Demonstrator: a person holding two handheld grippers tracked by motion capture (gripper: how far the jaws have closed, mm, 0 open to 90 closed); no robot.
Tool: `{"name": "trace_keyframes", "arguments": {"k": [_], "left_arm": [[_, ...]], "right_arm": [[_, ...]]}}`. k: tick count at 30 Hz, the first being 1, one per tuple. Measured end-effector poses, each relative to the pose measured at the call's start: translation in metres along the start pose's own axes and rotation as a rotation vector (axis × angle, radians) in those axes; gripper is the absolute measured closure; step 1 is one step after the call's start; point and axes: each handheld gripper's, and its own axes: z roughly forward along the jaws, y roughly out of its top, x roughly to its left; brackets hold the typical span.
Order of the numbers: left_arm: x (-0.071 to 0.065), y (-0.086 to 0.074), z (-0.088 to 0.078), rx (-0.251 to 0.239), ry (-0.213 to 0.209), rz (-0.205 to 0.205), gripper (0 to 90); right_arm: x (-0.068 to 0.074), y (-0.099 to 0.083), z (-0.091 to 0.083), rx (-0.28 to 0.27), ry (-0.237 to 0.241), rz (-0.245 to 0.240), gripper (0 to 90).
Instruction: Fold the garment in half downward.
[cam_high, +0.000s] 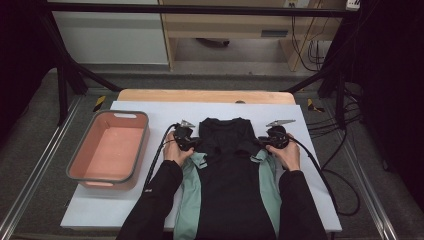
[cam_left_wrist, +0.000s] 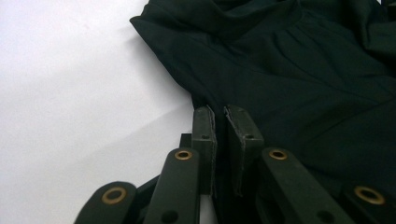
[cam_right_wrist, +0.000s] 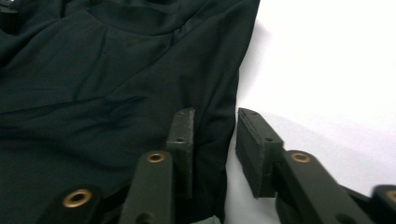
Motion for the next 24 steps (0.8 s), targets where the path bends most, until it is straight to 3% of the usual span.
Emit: {"name": "trace_keyframes", "arguments": {"k": [7, 13, 24], "left_arm": [[0.001, 0.000, 0.000, 0.003, -0.005, 0.005, 81.3], [0.004, 0.000, -0.001, -0.003, -0.024, -0.038, 83.8], [-0.001, 0.010, -0.018, -0.058, -0.031, -0.011, 85.3]], "right_arm": [[0.003, -0.001, 0.000, 0.000, 0.012, 0.004, 84.0], [0.003, 0.000, -0.001, -0.005, 0.006, 0.012, 86.4], [0.003, 0.004, -0.015, -0.062, -0.011, 0.011, 87.2]]}}
